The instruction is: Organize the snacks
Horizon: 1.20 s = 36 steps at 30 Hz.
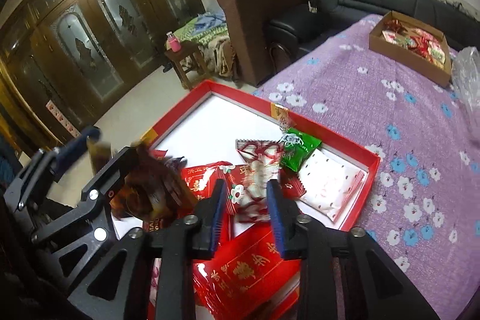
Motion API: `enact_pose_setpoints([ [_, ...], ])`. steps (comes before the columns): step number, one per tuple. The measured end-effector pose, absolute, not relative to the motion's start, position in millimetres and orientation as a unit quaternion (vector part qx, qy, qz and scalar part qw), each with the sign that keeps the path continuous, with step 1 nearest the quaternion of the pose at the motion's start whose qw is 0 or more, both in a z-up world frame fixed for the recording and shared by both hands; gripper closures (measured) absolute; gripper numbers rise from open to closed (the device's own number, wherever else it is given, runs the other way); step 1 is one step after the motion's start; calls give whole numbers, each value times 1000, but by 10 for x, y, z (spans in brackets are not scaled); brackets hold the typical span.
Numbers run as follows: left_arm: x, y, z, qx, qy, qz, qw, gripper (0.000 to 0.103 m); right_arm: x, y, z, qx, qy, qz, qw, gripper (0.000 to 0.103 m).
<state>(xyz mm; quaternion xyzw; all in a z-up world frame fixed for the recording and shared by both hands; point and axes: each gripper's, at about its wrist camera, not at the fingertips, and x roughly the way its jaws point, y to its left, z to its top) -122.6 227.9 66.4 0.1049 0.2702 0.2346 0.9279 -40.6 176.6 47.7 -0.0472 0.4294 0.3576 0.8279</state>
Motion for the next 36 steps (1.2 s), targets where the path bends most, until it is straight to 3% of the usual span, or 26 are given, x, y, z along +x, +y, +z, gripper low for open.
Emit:
enact_pose_setpoints([
  [4, -1418, 2272, 843, 127, 217, 283, 925, 19, -449, 1552, 592, -28, 399, 357, 844, 64],
  [8, -1640, 2226, 1022, 127, 163, 301, 931, 18, -444, 1303, 697, -5, 379, 351, 856, 60],
  [28, -2001, 1957, 1237, 114, 114, 231, 960, 18, -555, 734, 1154, -7, 332, 311, 891, 55],
  [36, -2063, 1796, 1261, 119, 100, 208, 966, 14, -789, 303, 1481, -30, 265, 273, 924, 33],
])
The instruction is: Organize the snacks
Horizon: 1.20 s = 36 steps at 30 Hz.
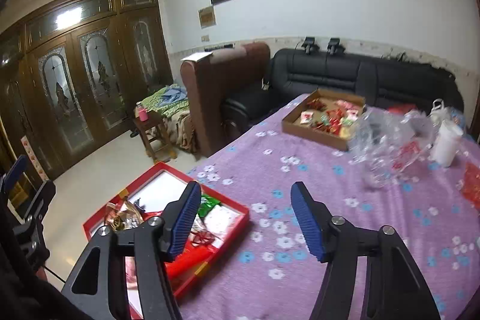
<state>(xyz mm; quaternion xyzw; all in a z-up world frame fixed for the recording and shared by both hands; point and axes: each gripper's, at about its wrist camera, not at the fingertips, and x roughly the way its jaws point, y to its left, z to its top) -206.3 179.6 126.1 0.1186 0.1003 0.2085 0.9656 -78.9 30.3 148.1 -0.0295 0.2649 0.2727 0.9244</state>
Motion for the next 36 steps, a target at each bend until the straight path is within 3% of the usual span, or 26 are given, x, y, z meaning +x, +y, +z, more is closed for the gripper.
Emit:
enact_pose_setpoints([
  [12, -2070, 1284, 1286, 120, 118, 86, 982, 12, -872, -1057, 1260, 49, 285, 134, 948, 26],
  [15, -2059, 1200, 1291, 95, 131, 41, 986, 0, -978, -1405, 1244, 68, 276, 102, 953, 22],
  [24, -1956, 1061, 1172, -42, 213, -109, 970, 0, -1181, -2101, 962, 147, 266, 51, 951, 19],
  [36, -1867, 953, 1065, -44, 246, -105, 962, 0, -1153, -2311, 738, 183, 279, 31, 942, 19],
])
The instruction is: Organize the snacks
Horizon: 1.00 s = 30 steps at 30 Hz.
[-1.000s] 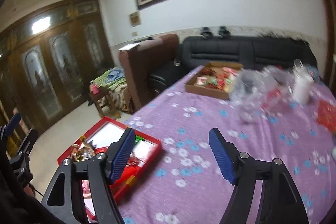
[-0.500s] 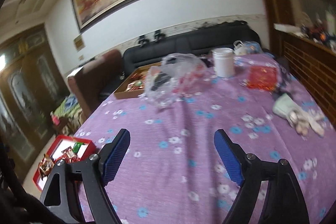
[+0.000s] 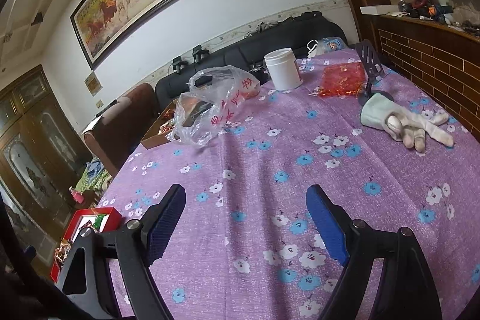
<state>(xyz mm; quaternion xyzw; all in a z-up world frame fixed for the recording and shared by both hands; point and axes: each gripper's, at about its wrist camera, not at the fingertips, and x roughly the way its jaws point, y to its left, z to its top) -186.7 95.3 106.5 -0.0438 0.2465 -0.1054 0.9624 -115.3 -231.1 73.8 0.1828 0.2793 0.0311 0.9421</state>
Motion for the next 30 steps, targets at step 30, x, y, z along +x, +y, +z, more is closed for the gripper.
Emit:
enact_pose_setpoints([
  [30, -1171, 1029, 1080, -5, 252, -8, 968, 0, -815, -2087, 741, 178, 283, 78, 939, 19],
])
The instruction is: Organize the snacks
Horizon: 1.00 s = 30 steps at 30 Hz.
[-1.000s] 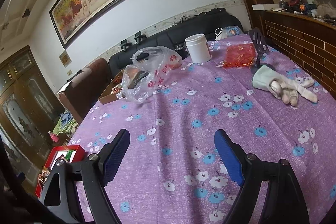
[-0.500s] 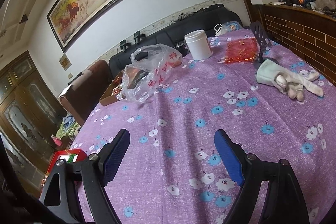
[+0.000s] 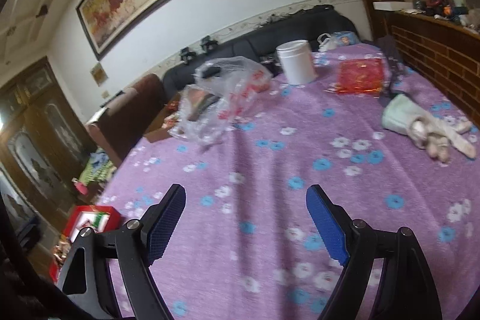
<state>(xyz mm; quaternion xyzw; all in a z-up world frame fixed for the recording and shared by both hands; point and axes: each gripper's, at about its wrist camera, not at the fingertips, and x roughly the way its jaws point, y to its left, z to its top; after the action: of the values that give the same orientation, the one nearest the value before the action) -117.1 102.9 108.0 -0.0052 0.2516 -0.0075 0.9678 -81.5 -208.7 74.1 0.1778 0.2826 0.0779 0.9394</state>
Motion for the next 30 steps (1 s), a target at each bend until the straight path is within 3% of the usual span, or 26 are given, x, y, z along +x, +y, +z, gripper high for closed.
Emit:
enact_pose_setpoints([
  [8, -1393, 1608, 900, 33, 235, 147, 960, 0, -710, -1218, 761, 164, 289, 186, 925, 18],
  [19, -1590, 2201, 775, -21, 251, 193, 948, 0, -934, 62, 737, 86, 322, 286, 898, 18],
  [30, -1652, 2541, 709, -57, 256, 224, 939, 0, -1175, 614, 749, 19, 318, 321, 892, 18],
])
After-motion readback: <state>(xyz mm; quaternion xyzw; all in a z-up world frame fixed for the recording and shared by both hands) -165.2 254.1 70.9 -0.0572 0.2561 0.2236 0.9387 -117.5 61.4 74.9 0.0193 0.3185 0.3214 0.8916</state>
